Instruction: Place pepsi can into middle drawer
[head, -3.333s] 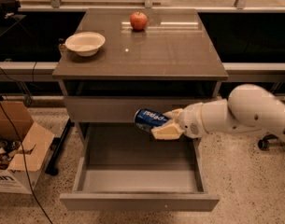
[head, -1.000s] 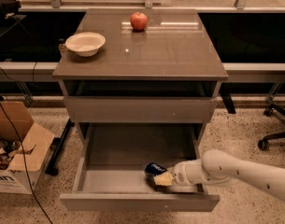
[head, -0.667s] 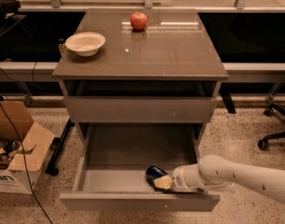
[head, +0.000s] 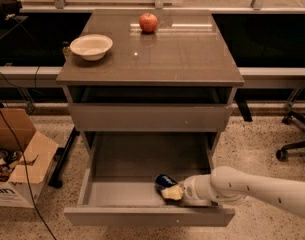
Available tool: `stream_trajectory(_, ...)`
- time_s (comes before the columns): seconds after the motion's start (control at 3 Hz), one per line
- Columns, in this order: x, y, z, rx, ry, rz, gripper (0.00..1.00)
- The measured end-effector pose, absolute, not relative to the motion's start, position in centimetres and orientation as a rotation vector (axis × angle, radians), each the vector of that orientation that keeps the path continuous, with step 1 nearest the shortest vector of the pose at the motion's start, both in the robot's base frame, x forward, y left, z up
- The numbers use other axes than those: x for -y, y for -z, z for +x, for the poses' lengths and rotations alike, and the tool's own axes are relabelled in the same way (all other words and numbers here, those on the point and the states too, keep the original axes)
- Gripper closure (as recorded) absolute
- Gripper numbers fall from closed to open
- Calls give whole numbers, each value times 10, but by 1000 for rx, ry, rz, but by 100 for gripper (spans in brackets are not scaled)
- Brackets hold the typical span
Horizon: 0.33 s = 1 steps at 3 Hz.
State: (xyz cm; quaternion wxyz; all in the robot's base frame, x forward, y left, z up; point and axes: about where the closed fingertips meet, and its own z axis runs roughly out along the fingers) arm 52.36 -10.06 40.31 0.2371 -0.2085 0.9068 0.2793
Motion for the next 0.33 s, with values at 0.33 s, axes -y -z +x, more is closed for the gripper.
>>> stream_trajectory(0.33, 99, -403, 523, -2486, -768, -573, 0)
